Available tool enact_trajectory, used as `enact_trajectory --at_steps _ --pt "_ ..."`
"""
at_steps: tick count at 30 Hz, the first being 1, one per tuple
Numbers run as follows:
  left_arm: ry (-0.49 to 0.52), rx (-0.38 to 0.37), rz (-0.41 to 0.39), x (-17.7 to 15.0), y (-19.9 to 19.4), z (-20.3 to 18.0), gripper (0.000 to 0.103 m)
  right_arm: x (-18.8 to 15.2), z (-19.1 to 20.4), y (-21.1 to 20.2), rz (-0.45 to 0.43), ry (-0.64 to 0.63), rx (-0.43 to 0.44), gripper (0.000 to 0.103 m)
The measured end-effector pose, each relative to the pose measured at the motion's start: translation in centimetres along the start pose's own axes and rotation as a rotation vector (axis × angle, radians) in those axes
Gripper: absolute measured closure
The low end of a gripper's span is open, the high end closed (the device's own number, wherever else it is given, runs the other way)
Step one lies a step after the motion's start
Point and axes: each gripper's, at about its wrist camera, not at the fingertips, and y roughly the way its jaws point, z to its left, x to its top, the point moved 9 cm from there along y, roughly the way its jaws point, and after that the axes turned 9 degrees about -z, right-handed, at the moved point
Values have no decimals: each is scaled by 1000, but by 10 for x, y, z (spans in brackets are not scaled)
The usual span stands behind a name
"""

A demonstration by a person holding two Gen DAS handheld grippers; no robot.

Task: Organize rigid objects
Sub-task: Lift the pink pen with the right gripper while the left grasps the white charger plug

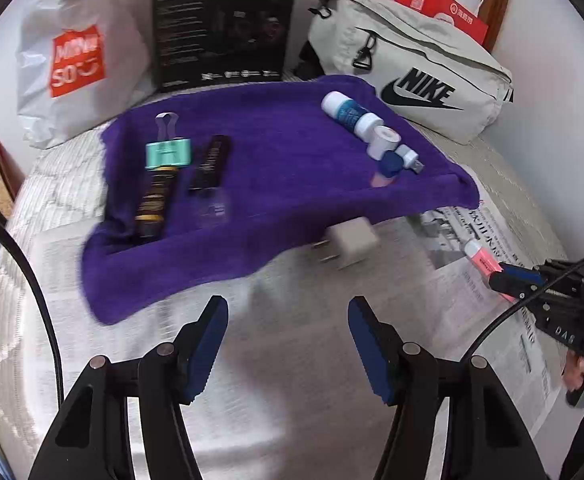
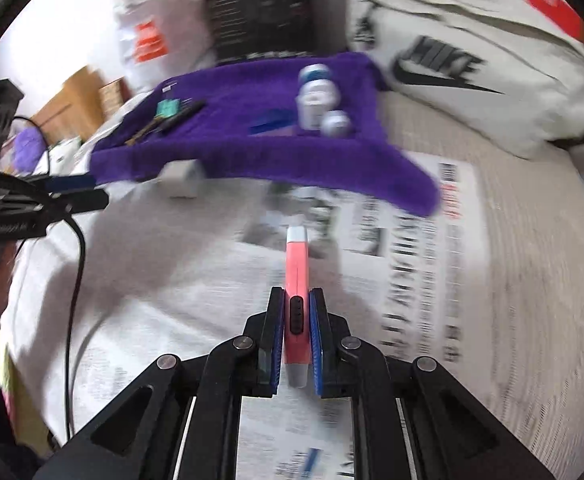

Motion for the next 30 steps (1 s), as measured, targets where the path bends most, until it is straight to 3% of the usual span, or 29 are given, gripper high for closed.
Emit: enact_trajectory --at_steps 6,10,18,23,24,27,29,30 --pt "-61 13 26 7 28 -20 41 -11 -14 1 -33 26 -41 91" --pt "-88 48 25 9 39 -25 33 -11 -16 1 -43 40 -22 91" --pt "-122 111 73 13 62 -29 31 -13 -18 -2 -51 39 12 91" --pt "-123 147 63 18 67 -30 31 -15 -17 -4 -44 21 13 91" --pt "-116 156 61 18 68 -30 32 -16 -17 -4 -44 20 14 91" --pt "-84 180 47 19 68 -28 49 -16 -17 -3 -42 21 16 91" --pt "-76 154 40 20 66 -28 60 -16 -17 -3 -41 20 13 91" --pt "-83 137 41 20 64 -28 59 -16 -17 -3 -41 20 11 91"
